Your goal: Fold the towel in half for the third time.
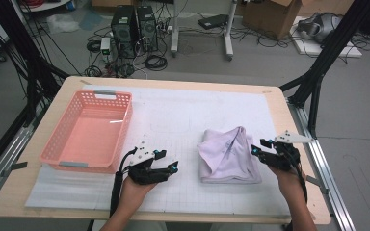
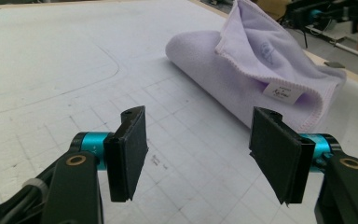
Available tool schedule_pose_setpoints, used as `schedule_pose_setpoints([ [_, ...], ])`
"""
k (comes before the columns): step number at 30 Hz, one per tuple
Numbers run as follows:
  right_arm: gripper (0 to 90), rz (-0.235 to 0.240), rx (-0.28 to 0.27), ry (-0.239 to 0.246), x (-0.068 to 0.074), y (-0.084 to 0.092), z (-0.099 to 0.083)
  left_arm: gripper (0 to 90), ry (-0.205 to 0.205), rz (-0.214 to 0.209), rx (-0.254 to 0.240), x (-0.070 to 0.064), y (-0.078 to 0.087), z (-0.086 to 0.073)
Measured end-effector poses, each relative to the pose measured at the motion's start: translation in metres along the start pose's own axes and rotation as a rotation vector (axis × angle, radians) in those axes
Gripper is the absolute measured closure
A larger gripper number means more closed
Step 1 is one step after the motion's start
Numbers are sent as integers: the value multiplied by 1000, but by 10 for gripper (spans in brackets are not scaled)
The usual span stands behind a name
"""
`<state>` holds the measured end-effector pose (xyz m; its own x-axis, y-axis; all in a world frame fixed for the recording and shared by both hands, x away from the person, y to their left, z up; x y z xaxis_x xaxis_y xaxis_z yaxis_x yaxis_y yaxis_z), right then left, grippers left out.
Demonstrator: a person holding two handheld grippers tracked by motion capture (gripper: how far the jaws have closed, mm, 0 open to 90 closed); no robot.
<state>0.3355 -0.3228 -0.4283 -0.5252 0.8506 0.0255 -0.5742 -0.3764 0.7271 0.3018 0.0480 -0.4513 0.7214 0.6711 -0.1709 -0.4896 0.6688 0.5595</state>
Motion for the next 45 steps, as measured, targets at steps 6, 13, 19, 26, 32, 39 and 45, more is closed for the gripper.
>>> schedule_pose_setpoints([
  [6, 489, 75, 26, -36, 23, 1, -26, 370, -4, -2, 9, 3, 1, -4],
  [13, 831, 175, 40, -94, 29, -10, -40, 371, -6, 0, 3, 4, 3, -5],
  [19, 840, 39, 70, -69, 21, 2, -41, 371, 2, 12, -4, 8, 5, -7],
  [26, 690, -38, 101, -67, 20, 1, -47, 371, 12, 15, -5, 9, 7, -9],
  [32, 680, 8, 22, -63, 28, 13, -36, 371, 11, 14, -4, 9, 7, -9],
  [39, 856, 57, 115, -73, 31, -13, -44, 371, 7, 6, -1, 8, 6, -10],
  [45, 856, -1, 137, -71, 26, -1, -47, 371, 14, 10, -5, 9, 7, -11],
])
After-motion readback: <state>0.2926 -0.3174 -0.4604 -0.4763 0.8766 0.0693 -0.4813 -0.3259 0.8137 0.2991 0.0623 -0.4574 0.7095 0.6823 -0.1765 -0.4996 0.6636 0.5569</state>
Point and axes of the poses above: each handheld gripper's, and its own axes: y roughly backward along the jaws, z roughly out of its top, x roughly to its left, the point moved 5 cm from there along -y, roughly forward along the jaws, and after that the axes turned 13 degrees about x, right-handed, at the moved point
